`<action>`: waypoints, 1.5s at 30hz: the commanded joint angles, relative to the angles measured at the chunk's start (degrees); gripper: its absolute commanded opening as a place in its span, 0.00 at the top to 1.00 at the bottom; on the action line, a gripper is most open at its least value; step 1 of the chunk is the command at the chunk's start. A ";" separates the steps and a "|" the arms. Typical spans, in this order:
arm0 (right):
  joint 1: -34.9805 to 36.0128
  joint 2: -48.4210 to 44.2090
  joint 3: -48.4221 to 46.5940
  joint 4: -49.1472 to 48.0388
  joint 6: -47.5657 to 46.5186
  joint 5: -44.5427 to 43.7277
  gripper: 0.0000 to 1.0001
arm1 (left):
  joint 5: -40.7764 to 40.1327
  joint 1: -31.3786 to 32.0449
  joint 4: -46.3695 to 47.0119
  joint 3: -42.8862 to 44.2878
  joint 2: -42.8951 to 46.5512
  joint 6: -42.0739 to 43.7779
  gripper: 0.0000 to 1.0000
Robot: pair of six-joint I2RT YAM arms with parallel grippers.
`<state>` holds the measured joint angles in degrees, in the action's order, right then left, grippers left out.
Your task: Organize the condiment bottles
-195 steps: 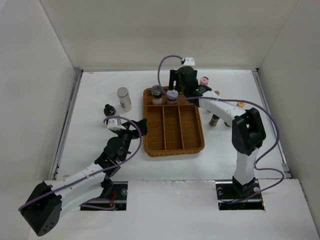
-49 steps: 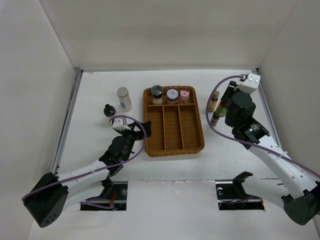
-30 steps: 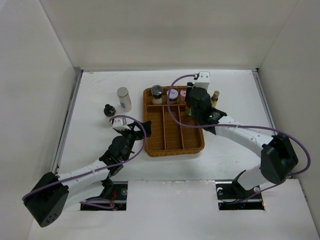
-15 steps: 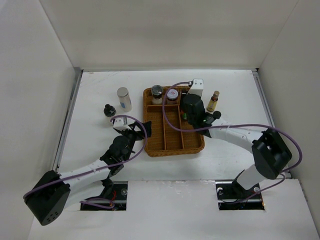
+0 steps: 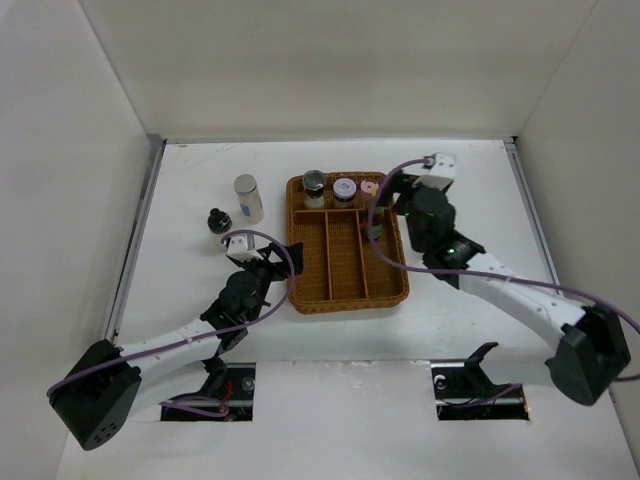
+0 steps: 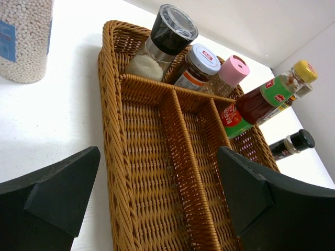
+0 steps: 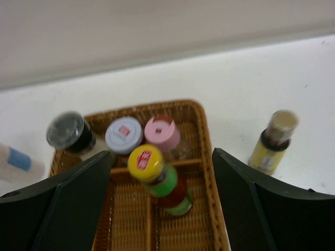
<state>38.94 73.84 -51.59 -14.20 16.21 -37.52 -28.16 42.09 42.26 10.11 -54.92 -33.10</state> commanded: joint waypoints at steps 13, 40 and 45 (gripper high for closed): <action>-22.02 12.80 -7.99 10.16 0.76 11.15 0.19 | 0.57 0.14 3.71 0.44 0.33 -0.65 0.04; -5.51 -17.05 10.71 5.83 3.30 2.19 0.65 | 0.74 0.23 4.32 0.61 -0.80 -0.91 0.04; -0.23 -17.78 13.62 6.91 8.48 2.79 0.65 | 0.74 0.41 4.32 0.61 -0.46 -1.00 0.04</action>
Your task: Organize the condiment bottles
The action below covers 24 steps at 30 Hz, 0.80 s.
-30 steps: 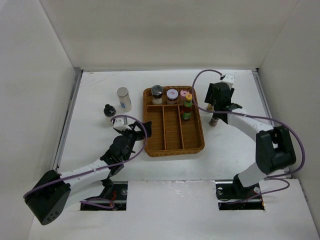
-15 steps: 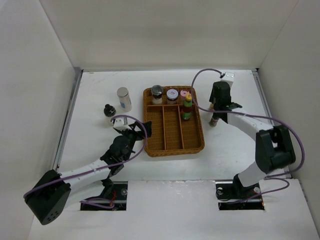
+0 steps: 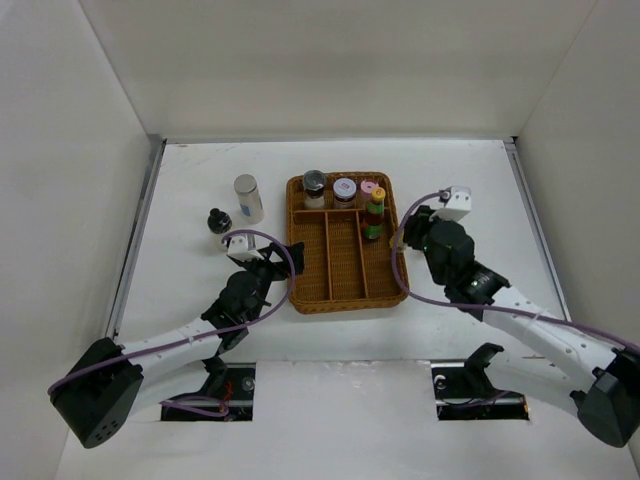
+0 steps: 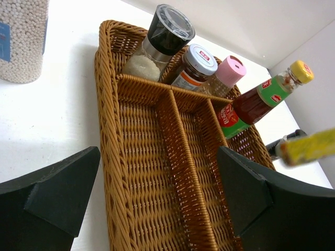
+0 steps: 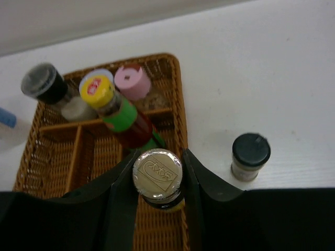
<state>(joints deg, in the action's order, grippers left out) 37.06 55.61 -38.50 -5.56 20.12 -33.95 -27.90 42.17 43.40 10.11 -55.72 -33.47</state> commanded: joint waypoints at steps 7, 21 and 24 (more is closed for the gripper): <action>4.47 9.23 -1.75 -7.79 4.76 -0.06 0.65 | 0.39 0.41 3.19 0.79 -0.44 -0.63 0.04; 8.25 18.22 -1.49 -12.19 1.24 -4.01 0.30 | 0.48 0.41 3.62 0.88 -1.32 -0.63 0.04; 8.34 13.40 -1.40 -10.18 0.80 -4.28 0.21 | 0.48 0.41 3.62 0.88 -1.23 -0.63 0.04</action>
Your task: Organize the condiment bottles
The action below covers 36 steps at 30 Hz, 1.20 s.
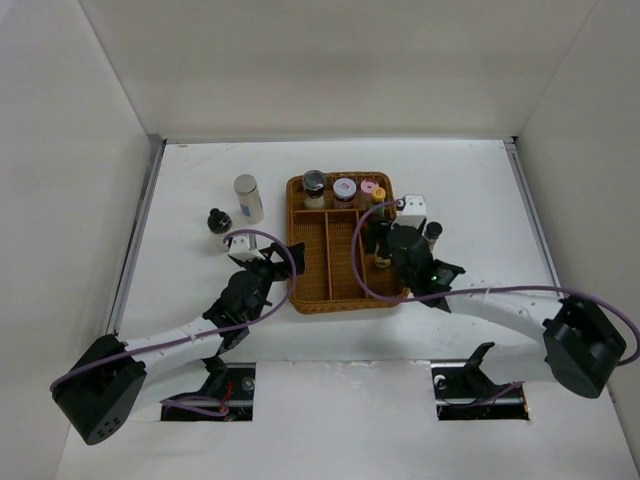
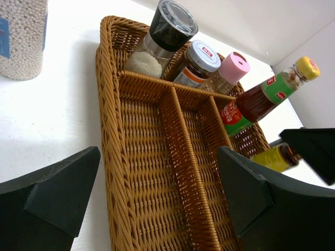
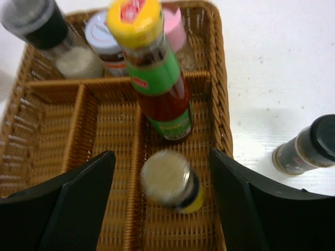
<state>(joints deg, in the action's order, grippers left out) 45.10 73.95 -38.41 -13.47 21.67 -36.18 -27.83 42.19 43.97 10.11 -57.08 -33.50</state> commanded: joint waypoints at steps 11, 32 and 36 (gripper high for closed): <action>-18.58 -8.06 2.65 3.80 2.94 -2.14 0.13 | 0.41 0.91 3.41 0.88 -0.22 -0.61 0.04; -13.35 -16.17 1.68 4.58 -2.86 -12.84 0.58 | 0.41 0.83 3.58 0.88 -0.49 -0.61 0.04; -1.67 -25.78 -3.84 10.39 -6.10 -18.12 0.58 | 0.41 1.18 3.58 0.97 0.12 -0.61 0.04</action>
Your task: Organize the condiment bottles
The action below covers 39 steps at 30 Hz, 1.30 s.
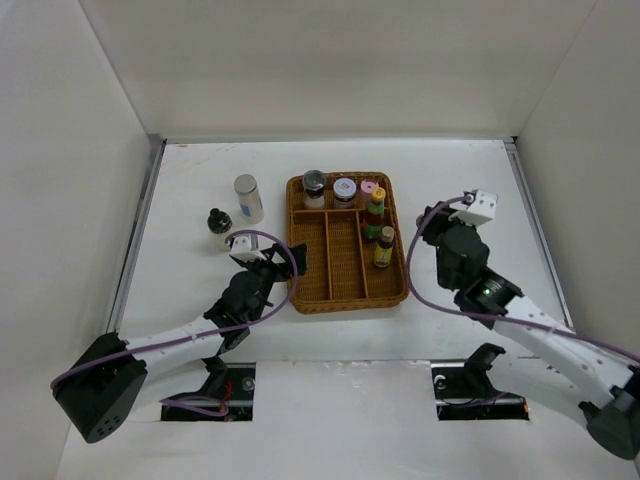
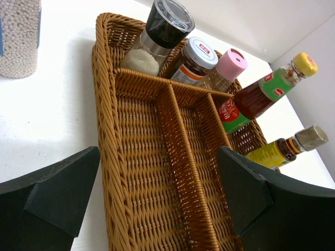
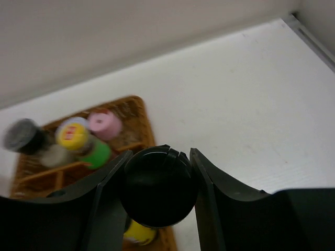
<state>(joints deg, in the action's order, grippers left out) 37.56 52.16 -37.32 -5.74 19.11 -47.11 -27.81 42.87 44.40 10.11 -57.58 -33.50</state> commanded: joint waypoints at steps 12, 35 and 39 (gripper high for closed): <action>23.38 22.62 -22.71 -4.72 -8.49 1.14 0.58 | -1.19 -2.75 -0.19 -1.23 9.32 -0.52 0.04; 28.31 34.68 -7.16 -3.23 14.81 2.47 0.56 | -2.16 -5.39 -3.09 -0.97 10.30 -0.78 0.06; 27.52 36.42 -7.06 -2.35 14.99 5.45 0.49 | -2.51 -5.83 -3.09 -0.79 9.51 -0.78 0.06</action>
<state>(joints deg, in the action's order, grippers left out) 65.30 87.99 -44.36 -6.90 32.21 -43.68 -29.61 37.69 39.99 9.32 -47.77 -33.89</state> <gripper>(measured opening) 0.520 0.948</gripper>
